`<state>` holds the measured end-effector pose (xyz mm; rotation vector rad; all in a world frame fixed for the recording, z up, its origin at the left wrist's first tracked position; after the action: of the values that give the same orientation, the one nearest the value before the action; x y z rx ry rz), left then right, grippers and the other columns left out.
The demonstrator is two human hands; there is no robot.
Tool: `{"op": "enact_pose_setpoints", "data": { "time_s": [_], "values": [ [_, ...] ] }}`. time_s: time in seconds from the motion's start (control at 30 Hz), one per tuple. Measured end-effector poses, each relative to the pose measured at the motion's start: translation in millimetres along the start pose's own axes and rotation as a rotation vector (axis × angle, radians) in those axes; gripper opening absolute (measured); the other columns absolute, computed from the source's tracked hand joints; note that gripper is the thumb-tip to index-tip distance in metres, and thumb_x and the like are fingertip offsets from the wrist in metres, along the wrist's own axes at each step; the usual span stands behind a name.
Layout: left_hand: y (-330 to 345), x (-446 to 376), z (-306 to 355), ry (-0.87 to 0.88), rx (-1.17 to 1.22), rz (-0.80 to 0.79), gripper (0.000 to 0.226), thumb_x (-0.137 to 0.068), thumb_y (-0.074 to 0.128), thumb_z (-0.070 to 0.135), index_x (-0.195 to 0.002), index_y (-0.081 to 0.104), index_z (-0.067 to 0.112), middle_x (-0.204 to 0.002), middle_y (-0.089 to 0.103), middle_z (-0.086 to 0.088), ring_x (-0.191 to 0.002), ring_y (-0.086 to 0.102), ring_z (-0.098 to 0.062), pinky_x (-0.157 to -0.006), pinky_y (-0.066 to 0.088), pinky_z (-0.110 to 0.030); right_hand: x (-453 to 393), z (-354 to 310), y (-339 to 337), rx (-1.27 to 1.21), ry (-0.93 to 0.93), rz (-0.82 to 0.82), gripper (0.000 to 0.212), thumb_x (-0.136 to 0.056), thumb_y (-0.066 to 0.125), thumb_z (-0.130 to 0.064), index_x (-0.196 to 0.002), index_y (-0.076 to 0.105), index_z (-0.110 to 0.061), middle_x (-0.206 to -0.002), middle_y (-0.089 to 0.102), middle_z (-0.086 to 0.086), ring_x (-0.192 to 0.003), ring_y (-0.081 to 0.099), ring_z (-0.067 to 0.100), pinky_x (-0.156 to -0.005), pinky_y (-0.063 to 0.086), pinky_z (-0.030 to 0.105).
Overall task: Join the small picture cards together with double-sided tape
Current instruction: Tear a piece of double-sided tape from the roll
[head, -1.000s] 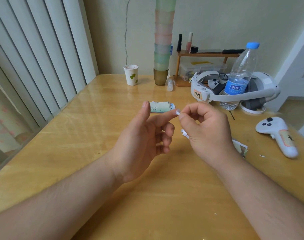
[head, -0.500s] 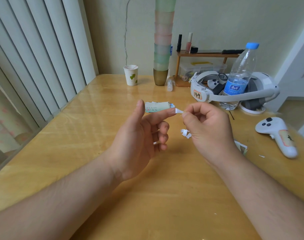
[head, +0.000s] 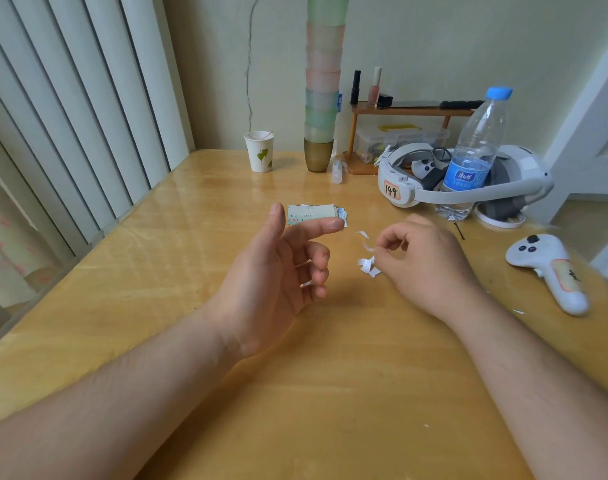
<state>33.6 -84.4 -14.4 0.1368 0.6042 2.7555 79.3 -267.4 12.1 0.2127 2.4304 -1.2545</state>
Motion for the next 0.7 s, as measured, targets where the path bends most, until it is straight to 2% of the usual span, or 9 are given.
{"op": "enact_pose_setpoints", "data": {
  "time_s": [0.07, 0.13, 0.2, 0.37, 0.47, 0.6, 0.67, 0.7],
  "values": [
    [2.7, 0.7, 0.3, 0.018, -0.019, -0.015, 0.072, -0.102, 0.027, 0.067, -0.122, 0.075, 0.017, -0.080, 0.052, -0.002, -0.069, 0.045, -0.016, -0.069, 0.040, -0.032, 0.1, 5.3, 4.2, 0.112, 0.005, -0.062, 0.020, -0.085, 0.074, -0.028, -0.071, 0.063, -0.037, -0.086, 0.059, -0.015, -0.095, 0.054, 0.015, -0.080, 0.045, 0.031],
    [4.9, 1.4, 1.1, 0.036, -0.037, -0.027, 0.071, -0.100, 0.029, 0.067, -0.121, 0.075, 0.018, -0.080, 0.053, -0.002, -0.069, 0.046, -0.016, -0.068, 0.041, -0.031, 1.6, 7.7, 6.3, 0.162, 0.038, -0.100, 0.023, -0.086, 0.073, -0.031, -0.069, 0.061, -0.039, -0.085, 0.059, -0.018, -0.099, 0.050, 0.017, -0.088, 0.048, 0.042],
    [6.2, 2.0, 1.7, 0.052, -0.061, -0.040, 0.070, -0.100, 0.029, 0.067, -0.120, 0.076, 0.019, -0.081, 0.054, -0.002, -0.070, 0.046, -0.016, -0.068, 0.041, -0.031, 2.1, 7.0, 7.4, 0.176, 0.054, -0.125, 0.024, -0.088, 0.073, -0.032, -0.069, 0.062, -0.041, -0.083, 0.061, -0.021, -0.100, 0.048, 0.016, -0.090, 0.048, 0.045],
    [6.6, 2.1, 1.3, 0.067, -0.089, -0.051, 0.069, -0.100, 0.029, 0.067, -0.121, 0.075, 0.021, -0.082, 0.055, -0.001, -0.071, 0.047, -0.016, -0.070, 0.042, -0.031, 1.2, 8.4, 6.0, 0.151, 0.083, -0.136, 0.023, -0.092, 0.070, -0.029, -0.074, 0.065, -0.043, -0.067, 0.058, -0.022, -0.094, 0.053, 0.017, -0.088, 0.048, 0.043],
    [6.3, 1.4, 0.7, 0.081, -0.110, -0.066, 0.068, -0.102, 0.028, 0.068, -0.122, 0.075, 0.022, -0.083, 0.056, 0.000, -0.072, 0.048, -0.016, -0.072, 0.042, -0.032, -1.7, 13.1, 4.6, 0.130, 0.100, -0.157, 0.039, -0.095, 0.058, -0.017, -0.071, 0.065, -0.046, -0.064, 0.058, -0.021, -0.087, 0.058, 0.019, -0.089, 0.050, 0.043],
    [7.0, 0.6, -1.1, 0.081, -0.112, -0.079, 0.070, -0.096, 0.031, 0.069, -0.123, 0.074, 0.020, -0.082, 0.057, -0.001, -0.072, 0.049, -0.016, -0.072, 0.043, -0.033, -5.5, 24.5, -7.8, 0.073, 0.152, -0.154, 0.046, -0.097, 0.049, -0.009, -0.078, 0.071, -0.044, -0.078, 0.067, -0.022, -0.070, 0.050, 0.003, -0.083, 0.045, 0.037],
    [8.9, 1.0, -2.0, 0.083, -0.115, -0.089, 0.071, -0.096, 0.031, 0.069, -0.124, 0.074, 0.019, -0.082, 0.057, -0.002, -0.073, 0.049, -0.017, -0.072, 0.043, -0.033, -7.4, 33.8, -15.5, 0.058, 0.165, -0.168, 0.045, -0.098, 0.048, -0.008, -0.086, 0.074, -0.042, -0.092, 0.071, -0.025, -0.081, 0.057, -0.001, -0.083, 0.048, 0.034],
    [9.9, 1.2, -2.9, 0.083, -0.118, -0.094, 0.071, -0.096, 0.031, 0.068, -0.125, 0.073, 0.018, -0.082, 0.057, -0.002, -0.073, 0.049, -0.017, -0.072, 0.042, -0.033, -8.5, 39.5, -18.9, 0.059, 0.170, -0.185, 0.044, -0.099, 0.049, -0.009, -0.088, 0.074, -0.042, -0.097, 0.072, -0.023, -0.085, 0.059, -0.003, -0.079, 0.048, 0.029]
  ]
}}
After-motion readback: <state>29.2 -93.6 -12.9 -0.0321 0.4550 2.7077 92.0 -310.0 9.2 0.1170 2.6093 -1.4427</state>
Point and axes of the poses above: each hand's wrist, its own x-axis away from the middle knuckle, its own y-axis out of the palm, z = x × y, the point moved 9 cm from there along -x, towards the middle knuckle
